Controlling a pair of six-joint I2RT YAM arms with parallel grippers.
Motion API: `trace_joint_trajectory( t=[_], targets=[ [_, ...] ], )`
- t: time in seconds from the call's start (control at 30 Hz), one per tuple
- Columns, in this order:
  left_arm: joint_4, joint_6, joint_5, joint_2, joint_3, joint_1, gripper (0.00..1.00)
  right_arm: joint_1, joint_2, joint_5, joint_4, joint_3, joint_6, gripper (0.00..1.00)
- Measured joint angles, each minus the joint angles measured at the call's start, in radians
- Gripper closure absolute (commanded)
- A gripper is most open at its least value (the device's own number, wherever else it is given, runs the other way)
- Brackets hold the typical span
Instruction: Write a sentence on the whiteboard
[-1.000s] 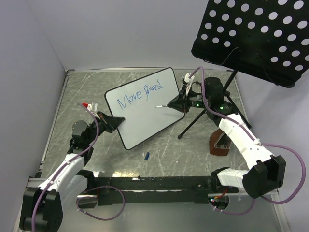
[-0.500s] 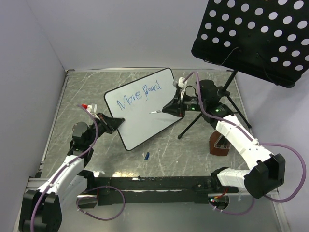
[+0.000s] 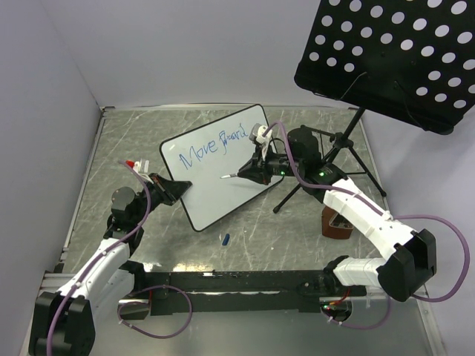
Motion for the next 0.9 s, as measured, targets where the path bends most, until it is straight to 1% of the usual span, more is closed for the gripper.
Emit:
trace_joint_trajectory(
  t=[0.4, 0.9],
  targets=[
    [-0.008, 0.0, -0.008, -0.011, 0.0, -0.008, 0.99, 0.0, 0.0, 0.011, 0.054, -0.017, 0.037, 1.0],
    [-0.023, -0.007, -0.017, -0.023, 0.0, -0.014, 0.99, -0.003, 0.0, -0.02, 0.048, -0.027, 0.041, 1.0]
  ],
)
